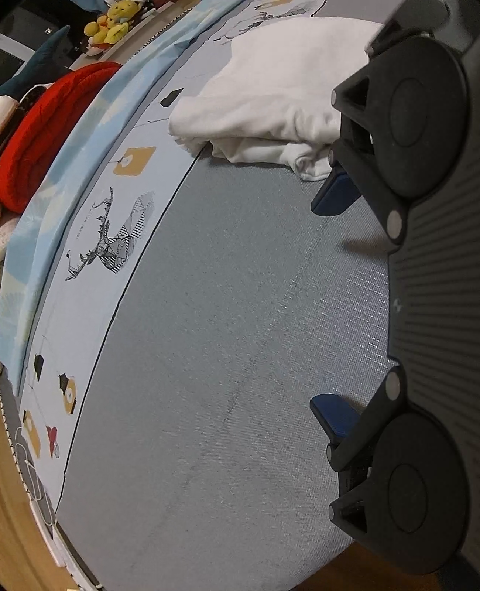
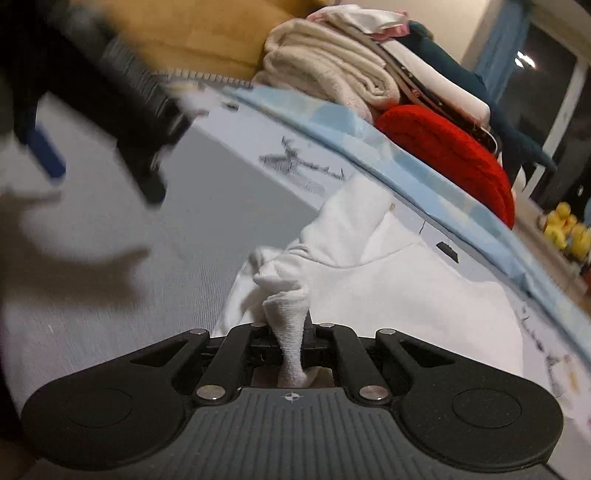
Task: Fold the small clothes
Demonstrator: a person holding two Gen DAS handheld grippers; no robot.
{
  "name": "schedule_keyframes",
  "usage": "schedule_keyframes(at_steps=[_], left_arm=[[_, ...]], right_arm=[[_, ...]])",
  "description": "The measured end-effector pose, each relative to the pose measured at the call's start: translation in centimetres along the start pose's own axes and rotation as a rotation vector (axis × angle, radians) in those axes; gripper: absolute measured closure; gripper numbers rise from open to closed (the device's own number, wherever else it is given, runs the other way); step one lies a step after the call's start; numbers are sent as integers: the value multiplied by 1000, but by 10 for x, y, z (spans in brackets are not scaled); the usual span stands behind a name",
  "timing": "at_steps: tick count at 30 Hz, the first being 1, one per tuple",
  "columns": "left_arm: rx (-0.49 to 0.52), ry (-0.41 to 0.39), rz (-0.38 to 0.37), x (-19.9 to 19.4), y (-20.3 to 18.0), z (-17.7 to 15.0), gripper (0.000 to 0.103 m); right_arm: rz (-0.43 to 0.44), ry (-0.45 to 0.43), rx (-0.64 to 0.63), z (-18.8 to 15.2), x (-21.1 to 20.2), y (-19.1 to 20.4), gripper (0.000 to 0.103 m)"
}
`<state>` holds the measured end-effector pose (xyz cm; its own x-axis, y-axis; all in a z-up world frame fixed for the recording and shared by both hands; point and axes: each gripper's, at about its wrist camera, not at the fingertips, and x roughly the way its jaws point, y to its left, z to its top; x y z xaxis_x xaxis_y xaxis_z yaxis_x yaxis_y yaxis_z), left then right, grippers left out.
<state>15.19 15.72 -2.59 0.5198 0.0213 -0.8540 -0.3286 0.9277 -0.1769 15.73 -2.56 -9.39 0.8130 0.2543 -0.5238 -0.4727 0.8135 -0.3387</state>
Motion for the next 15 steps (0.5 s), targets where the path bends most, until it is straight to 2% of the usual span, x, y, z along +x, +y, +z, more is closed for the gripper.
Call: schedule_keyframes(at_steps=[4,6,7,8,9,12,15], left_arm=[[-4,-2,-14,-1,-1,0,0],[4,-1,-11,0,-3,-1,0],[6,2,-12,1,-4,-1,0],[7,5,-14,1,-5,-2,0],[7,9,-15,2,-5,-3,0],[5,19,-21,4,-7,-5,0],[22,24,-53,4,-15,-8,0]], right_arm=[[7,-74,8,10,-28,0,95],[60,-35,32,12,-21,2,80],[124,10,68,10,-17,2,65],[200,52,112,6,-13,2,54],[229,46,146,2,-14,3,49],[310,16,188,-3,-32,0,47],[394,18,247,-5,-57,-21,51]])
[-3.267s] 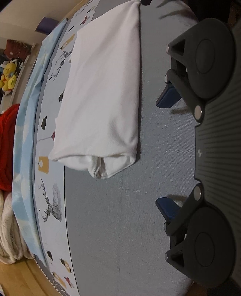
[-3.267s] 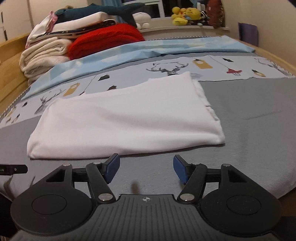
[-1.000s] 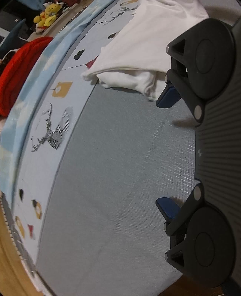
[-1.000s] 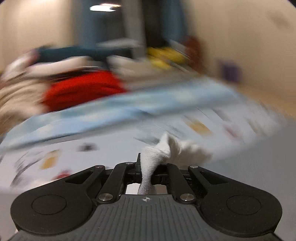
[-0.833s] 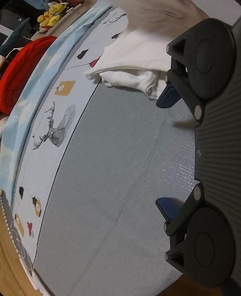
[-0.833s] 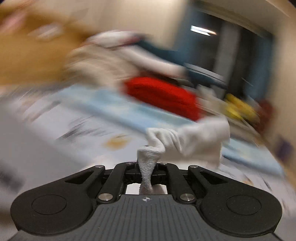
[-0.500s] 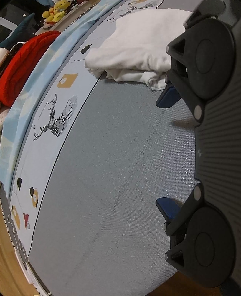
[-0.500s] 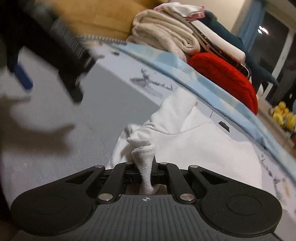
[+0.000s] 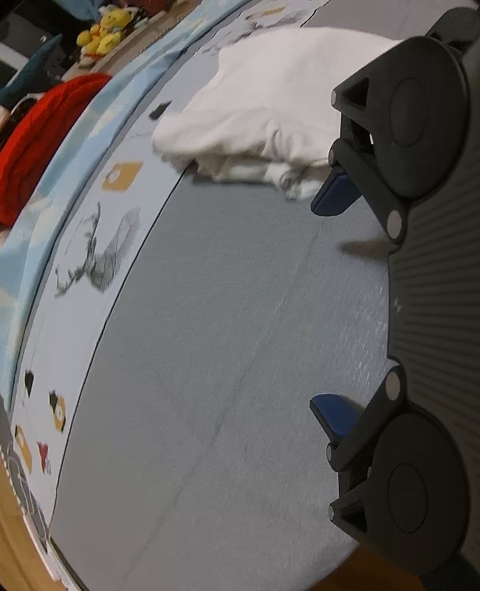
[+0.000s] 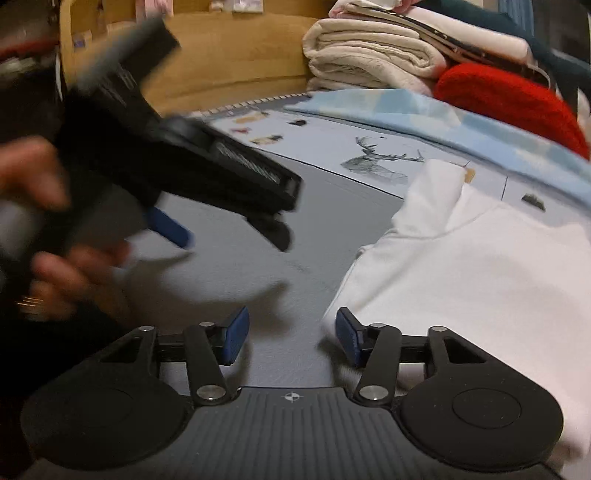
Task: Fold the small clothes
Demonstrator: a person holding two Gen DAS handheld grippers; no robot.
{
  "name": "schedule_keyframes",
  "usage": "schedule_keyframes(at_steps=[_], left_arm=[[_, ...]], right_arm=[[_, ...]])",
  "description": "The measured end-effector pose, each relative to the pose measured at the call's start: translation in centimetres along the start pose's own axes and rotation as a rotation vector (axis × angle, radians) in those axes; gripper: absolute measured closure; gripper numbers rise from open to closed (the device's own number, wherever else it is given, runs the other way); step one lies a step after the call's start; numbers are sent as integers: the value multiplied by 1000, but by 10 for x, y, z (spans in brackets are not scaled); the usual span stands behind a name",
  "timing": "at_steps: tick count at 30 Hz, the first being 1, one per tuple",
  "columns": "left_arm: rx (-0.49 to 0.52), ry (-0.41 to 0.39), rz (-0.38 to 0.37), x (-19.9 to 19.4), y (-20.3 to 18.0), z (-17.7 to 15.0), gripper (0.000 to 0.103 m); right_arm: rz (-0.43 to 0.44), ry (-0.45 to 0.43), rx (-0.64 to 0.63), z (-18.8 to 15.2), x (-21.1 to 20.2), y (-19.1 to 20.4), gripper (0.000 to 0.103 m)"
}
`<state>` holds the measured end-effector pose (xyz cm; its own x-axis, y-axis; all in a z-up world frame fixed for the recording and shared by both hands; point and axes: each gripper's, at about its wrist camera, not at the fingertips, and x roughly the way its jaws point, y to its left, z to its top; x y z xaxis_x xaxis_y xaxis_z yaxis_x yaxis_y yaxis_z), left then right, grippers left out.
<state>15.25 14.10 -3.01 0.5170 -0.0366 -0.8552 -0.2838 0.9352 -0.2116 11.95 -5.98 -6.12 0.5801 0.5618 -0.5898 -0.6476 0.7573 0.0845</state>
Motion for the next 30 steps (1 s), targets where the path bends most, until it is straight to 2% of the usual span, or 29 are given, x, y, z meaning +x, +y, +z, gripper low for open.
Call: schedule_keyframes(at_steps=[1,3,5,8,9,11,14,16,19,21,23,27,30], left_arm=[[17,-3,-17,-1,-5,-2,0],[54,-8,-51,-1,-17,-5,0],[85,-13,-84,-2,-30,-8,0],[148,-1,-115,5,-52,-13,0],[190,20,-89,13,-60,-15,0],[246,60,16,29,-70,-21,0],[171,61,1,26,-61,-20,0],[108,74,-36,18,-48,-24,0],[11,98,-116,6,-33,-32,0],[-47,118,-206,1,-30,-34,0],[-82,124,-254,1,-33,-33,0],[-134,117,-247,5,-37,-29,0],[-186,165,-276,18,-41,-26,0]], right_arm=[[-4,-12,12,-4,-12,0,51],[-75,-56,30,-6,-36,-12,51],[-147,-59,41,-9,-51,-26,51],[-169,54,48,-16,-47,-47,51],[-166,89,56,-19,-47,-50,52],[-158,113,77,-23,-55,-54,52],[-163,77,94,-17,-79,-64,52],[-168,59,104,-6,-96,-79,51],[-190,43,121,25,-107,-118,48],[-198,20,131,50,-107,-148,46],[-192,4,163,81,-96,-183,36],[-198,58,231,133,-42,-246,34],[-174,115,259,149,8,-278,36]])
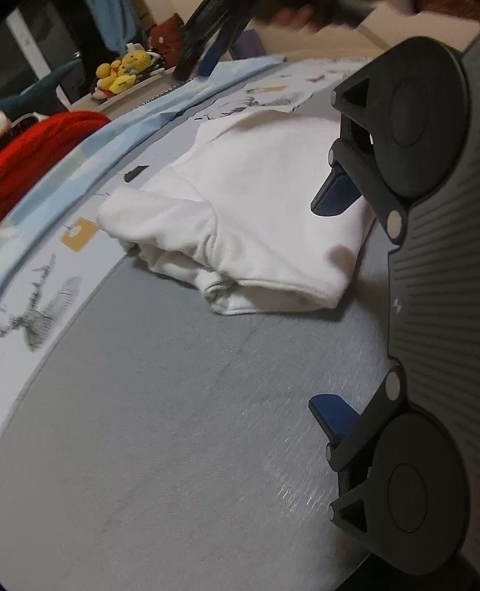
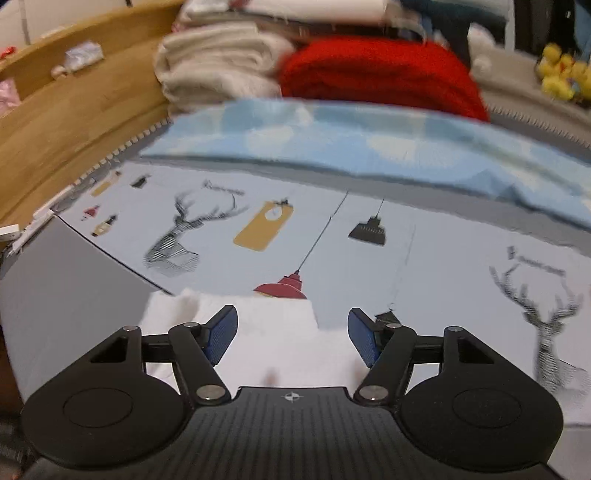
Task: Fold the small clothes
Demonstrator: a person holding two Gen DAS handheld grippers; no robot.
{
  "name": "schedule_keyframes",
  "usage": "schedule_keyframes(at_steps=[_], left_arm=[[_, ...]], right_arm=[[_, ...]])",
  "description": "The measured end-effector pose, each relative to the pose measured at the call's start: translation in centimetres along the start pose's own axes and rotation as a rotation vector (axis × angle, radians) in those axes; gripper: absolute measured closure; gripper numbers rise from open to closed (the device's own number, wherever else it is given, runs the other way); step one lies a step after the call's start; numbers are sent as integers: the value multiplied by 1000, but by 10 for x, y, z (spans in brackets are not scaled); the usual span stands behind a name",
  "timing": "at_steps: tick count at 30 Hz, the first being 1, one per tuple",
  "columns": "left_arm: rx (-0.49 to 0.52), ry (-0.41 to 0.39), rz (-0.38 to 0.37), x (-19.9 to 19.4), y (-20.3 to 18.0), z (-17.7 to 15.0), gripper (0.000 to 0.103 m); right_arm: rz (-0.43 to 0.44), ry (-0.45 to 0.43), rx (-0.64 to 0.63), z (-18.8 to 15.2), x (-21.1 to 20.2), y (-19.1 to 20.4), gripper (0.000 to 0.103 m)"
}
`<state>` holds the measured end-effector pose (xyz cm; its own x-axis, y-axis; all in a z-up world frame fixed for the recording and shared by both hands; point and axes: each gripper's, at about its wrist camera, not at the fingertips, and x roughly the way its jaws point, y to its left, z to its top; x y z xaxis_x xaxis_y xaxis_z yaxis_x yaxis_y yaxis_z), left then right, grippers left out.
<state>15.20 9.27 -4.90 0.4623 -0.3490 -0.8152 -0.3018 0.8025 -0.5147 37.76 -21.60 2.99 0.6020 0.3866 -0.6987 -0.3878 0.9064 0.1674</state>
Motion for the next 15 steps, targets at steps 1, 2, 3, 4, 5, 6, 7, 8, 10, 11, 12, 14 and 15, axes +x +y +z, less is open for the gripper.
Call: schedule_keyframes(at_steps=[1,2,3,4,5,6,7,8,10,11,12,14,15], left_arm=[[-7,-1,-2,2,-2,1,0],[-10,1,-8,2,-3,2,0],[-14,11,-22,5,-5,3,0],[-22,21,-31,7,-6,3,1],[-28,28,-35,8,-7,3,4],[-28,19,-35,9,-9,3,11],[-29,0,-31,9,-10,3,43],[-36,-11,-31,9,-9,3,73],[-54,-3,-15,16,-7,4,84],[-54,-3,-13,17,-6,4,89],[-43,-7,-8,17,-7,5,91],[6,-19,20,17,-14,9,94],[40,-25,41,18,-18,12,95]], right_arm=[[0,32,11,6,17,-5,37],[-3,69,21,11,35,-11,37],[1,101,28,14,50,-16,37],[15,145,36,15,65,-20,37],[31,188,42,13,76,-22,39],[45,234,41,11,87,-25,41],[58,290,32,10,100,-27,52],[63,318,23,7,107,-27,69],[85,353,20,2,118,-29,89],[83,348,5,0,119,-29,98],[81,333,-20,-1,118,-28,100],[75,304,-20,-5,113,-32,103],[61,300,1,-8,110,-36,103]])
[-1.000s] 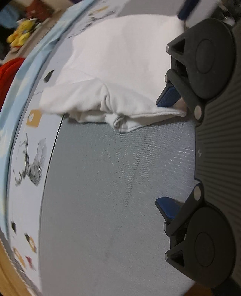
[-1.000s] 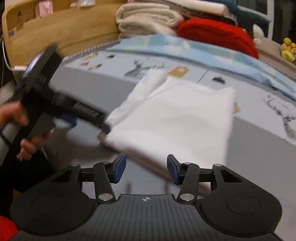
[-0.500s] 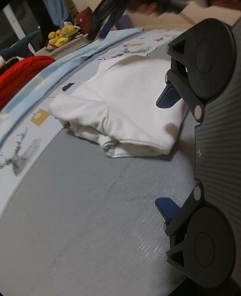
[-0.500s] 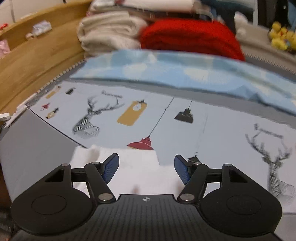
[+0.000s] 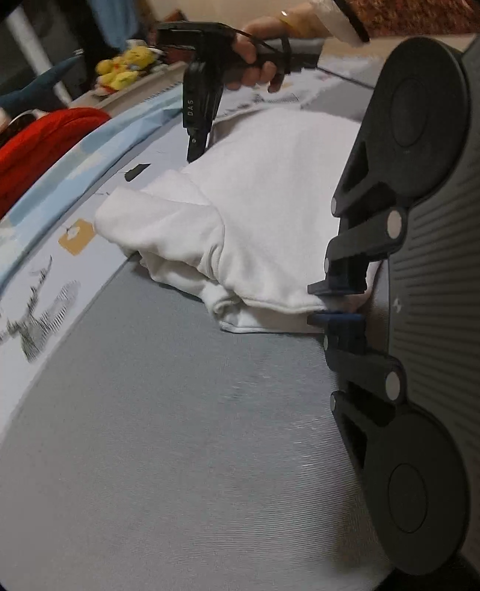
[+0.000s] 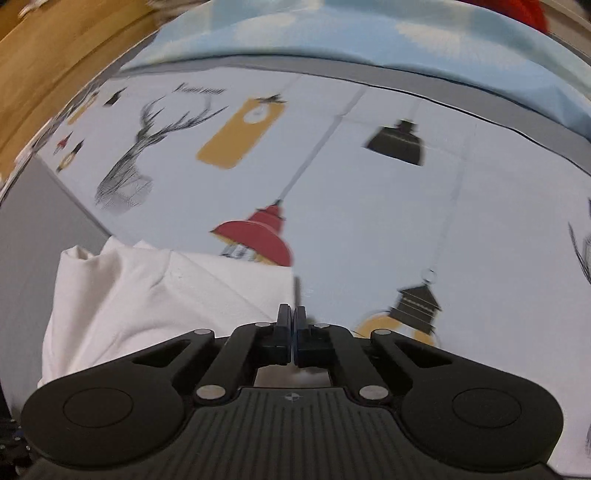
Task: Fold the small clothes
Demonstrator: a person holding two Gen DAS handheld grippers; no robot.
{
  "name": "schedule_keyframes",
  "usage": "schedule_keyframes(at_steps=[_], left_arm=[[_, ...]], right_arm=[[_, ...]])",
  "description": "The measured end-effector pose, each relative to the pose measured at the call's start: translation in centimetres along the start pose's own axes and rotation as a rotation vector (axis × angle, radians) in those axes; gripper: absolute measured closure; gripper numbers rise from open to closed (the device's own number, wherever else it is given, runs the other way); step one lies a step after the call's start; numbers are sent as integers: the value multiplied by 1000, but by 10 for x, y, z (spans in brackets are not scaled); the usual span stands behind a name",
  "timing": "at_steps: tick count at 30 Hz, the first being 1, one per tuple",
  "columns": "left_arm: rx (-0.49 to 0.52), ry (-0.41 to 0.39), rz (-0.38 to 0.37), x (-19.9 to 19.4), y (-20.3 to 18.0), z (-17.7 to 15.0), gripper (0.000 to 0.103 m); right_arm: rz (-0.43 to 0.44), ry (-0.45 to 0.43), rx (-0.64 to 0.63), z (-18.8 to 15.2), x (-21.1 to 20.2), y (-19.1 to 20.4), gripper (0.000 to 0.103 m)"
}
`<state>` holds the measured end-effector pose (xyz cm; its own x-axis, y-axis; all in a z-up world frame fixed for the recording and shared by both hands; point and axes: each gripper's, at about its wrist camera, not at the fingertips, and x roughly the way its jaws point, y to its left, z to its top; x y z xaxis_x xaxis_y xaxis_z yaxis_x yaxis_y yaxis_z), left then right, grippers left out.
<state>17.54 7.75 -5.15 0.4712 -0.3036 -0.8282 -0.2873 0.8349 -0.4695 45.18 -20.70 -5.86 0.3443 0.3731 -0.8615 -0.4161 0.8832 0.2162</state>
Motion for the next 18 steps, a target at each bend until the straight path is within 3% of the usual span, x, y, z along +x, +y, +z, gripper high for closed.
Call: schedule_keyframes(at_steps=[3,6,9,13,15,18], left_arm=[[91,15,64,8,-10,22,98],[182,20,135,26,-25,67,98],[247,-18,214,47,-40,122,99],[303,-59,252,80,-61,184,99],[351,-122,307,95,-77,208,103],[353,-147,301,109,-89,240,103]], right_arm=[[-35,-8,46,-20,-6,-13,103],[-25,-78,126,-51,-24,-29,103],[11,-127,236,-82,-38,-42,103],[87,-148,373,-125,-49,-46,103],[126,-156,401,-146,-52,-40,103],[109,-201,397,-157,-60,-32,100]])
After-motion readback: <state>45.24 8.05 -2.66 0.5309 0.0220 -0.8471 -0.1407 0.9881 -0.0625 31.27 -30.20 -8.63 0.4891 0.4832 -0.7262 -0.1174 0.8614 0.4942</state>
